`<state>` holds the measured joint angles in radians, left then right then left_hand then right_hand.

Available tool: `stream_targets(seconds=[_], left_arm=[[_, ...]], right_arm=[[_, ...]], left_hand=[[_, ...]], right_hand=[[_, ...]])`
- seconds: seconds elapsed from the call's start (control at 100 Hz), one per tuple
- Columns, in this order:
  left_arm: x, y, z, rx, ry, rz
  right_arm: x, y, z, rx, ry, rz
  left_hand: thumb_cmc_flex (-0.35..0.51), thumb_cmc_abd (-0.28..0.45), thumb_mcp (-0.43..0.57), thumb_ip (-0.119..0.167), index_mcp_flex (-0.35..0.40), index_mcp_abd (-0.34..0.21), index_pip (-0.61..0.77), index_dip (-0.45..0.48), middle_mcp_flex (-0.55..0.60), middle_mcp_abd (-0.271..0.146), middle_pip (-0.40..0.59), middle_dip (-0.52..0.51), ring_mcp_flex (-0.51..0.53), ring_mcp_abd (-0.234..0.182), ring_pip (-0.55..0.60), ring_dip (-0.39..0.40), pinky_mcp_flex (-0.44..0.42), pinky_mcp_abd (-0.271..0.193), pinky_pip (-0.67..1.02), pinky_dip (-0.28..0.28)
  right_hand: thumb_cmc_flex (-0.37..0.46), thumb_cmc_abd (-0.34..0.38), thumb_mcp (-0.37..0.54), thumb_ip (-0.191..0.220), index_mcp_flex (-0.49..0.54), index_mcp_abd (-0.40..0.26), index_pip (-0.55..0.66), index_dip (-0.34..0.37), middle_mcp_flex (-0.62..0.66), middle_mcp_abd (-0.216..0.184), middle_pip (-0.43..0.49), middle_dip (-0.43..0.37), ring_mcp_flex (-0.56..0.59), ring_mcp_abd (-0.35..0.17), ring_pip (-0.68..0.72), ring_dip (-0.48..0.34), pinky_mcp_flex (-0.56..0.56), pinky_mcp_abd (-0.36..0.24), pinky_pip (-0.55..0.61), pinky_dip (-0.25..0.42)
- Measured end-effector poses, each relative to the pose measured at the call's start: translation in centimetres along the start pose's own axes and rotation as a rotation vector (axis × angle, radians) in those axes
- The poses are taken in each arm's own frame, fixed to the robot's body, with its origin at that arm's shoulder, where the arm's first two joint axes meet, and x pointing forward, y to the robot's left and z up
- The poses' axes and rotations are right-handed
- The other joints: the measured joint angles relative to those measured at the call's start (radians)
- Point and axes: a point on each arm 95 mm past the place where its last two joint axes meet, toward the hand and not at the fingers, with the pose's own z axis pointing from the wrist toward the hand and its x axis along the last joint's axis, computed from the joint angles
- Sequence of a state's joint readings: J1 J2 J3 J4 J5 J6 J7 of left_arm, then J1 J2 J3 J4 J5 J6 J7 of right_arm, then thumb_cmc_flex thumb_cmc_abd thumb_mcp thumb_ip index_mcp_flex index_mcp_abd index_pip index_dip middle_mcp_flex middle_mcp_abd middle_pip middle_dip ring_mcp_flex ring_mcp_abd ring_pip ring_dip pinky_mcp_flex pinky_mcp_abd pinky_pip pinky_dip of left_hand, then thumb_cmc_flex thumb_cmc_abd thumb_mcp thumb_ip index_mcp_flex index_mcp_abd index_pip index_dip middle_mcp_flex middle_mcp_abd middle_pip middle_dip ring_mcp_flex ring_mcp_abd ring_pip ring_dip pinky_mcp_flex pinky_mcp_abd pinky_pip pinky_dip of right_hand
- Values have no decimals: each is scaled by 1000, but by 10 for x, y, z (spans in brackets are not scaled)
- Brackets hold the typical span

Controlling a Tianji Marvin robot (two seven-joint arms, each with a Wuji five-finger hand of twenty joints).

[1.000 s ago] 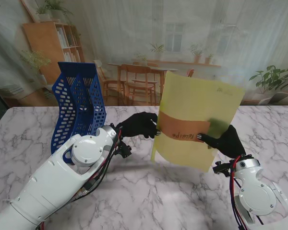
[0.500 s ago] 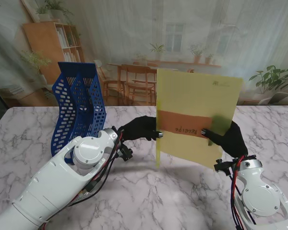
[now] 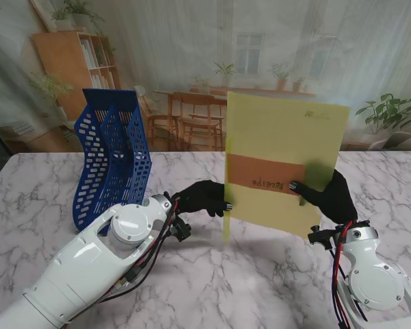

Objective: Open the sliding file folder, put the receipt in and insert it into the document holder

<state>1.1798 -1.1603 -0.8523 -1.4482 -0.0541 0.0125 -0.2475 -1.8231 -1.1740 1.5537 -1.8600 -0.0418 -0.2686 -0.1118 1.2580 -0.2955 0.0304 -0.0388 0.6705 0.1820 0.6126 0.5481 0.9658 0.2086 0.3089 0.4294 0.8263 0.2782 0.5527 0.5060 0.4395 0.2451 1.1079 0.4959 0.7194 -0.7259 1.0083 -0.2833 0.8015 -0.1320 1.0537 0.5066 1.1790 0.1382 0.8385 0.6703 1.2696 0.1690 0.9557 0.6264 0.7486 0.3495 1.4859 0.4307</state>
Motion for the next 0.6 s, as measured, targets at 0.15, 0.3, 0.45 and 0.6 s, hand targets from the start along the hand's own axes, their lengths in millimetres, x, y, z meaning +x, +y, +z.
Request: stream_targets(seconds=[0.15,0.3,0.45,0.6], left_arm=[[1,0,1,3,0,15],[2,-5,-1,17,2,31],[5,-9,-4,14,9,42],[5,-12,-5,12,8,49]], right_arm=[[0,0,0,7,7,-46],[-2,1,-1,16,34,-124],[-6,1,-1,29,31,-160],[-10,-1,1,55,32,-238]], left_hand=[[0,-2,0,0,19,0,30,-25,24,-1,-9,0,38,-8,12,0,34,0,14,0],[0,-3,0,0,28,0,38,-49,24,5,-11,-2,51,-10,12,-5,46,0,15,0],[0,-3,0,0,31,1,52,-51,25,18,-11,-12,51,-10,13,-10,48,0,15,0],[0,-3,0,0,32,2,67,-51,34,22,-11,-12,51,-10,15,-10,48,0,15,0]], right_hand=[[0,0,0,0,0,0,0,0,0,0,0,1,0,0,0,0,0,0,0,-1],[0,0,-1,0,0,0,0,0,0,0,0,1,0,0,0,0,0,0,0,-1],[0,0,-1,-1,0,0,0,0,0,0,0,1,0,0,0,0,11,0,0,-2],[0,0,-2,-3,0,0,0,0,0,0,0,1,1,0,7,10,15,0,0,-2]])
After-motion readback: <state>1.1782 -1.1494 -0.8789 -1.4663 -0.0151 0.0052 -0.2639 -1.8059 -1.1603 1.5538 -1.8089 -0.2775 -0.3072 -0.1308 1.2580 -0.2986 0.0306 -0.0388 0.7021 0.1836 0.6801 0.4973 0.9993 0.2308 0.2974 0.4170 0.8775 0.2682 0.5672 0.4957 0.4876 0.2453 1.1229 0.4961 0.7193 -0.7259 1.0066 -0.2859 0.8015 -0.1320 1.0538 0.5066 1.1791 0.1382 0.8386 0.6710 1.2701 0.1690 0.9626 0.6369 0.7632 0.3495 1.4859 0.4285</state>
